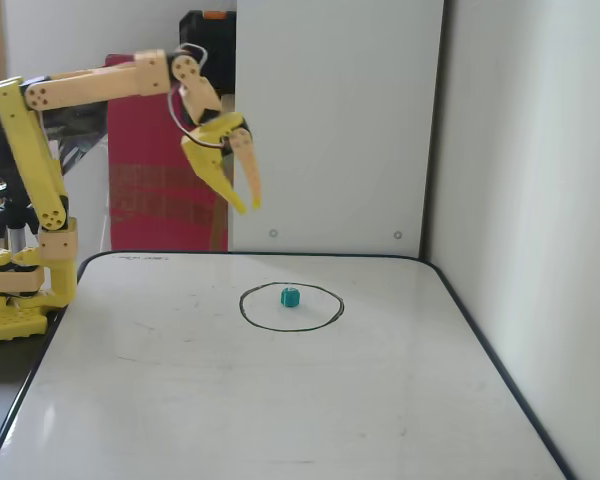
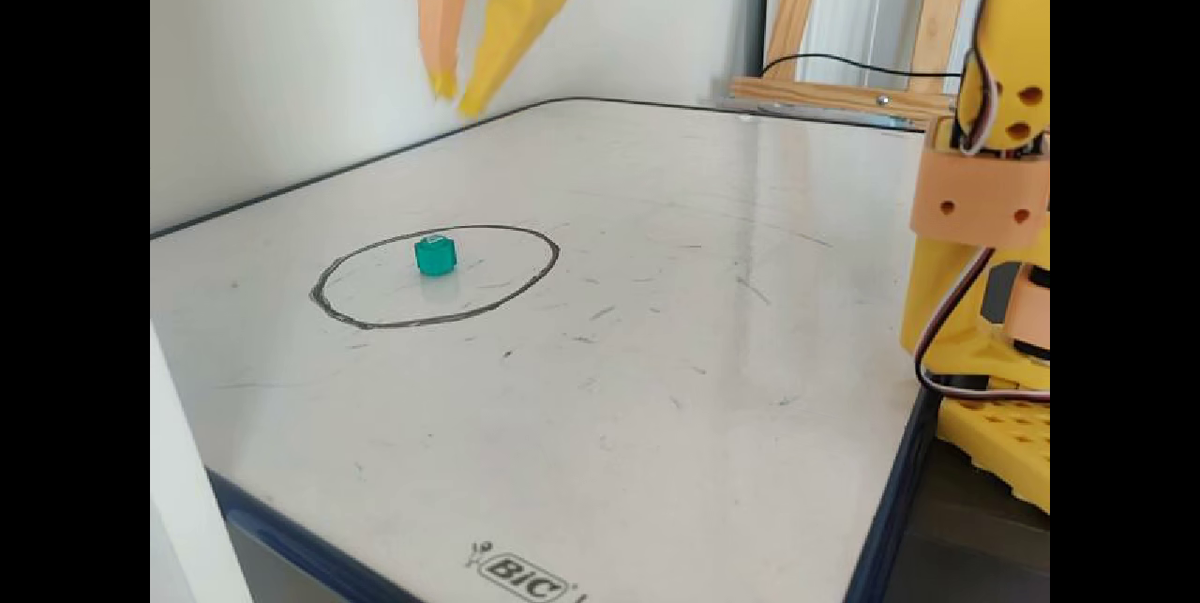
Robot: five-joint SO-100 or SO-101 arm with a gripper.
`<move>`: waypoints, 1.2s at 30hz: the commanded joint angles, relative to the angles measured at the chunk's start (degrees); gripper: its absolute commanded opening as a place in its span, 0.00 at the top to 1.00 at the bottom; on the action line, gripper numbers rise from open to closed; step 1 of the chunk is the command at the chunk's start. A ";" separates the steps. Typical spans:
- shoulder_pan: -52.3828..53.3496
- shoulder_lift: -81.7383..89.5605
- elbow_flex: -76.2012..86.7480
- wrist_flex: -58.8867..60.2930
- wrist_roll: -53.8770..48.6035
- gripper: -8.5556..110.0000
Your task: Grasp a green cube and put it in the black circle
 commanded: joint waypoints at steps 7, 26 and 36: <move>4.13 42.63 32.52 -6.86 -3.69 0.93; 14.77 72.86 72.07 -16.61 -12.92 0.93; 12.83 75.32 79.10 -19.42 -11.87 0.93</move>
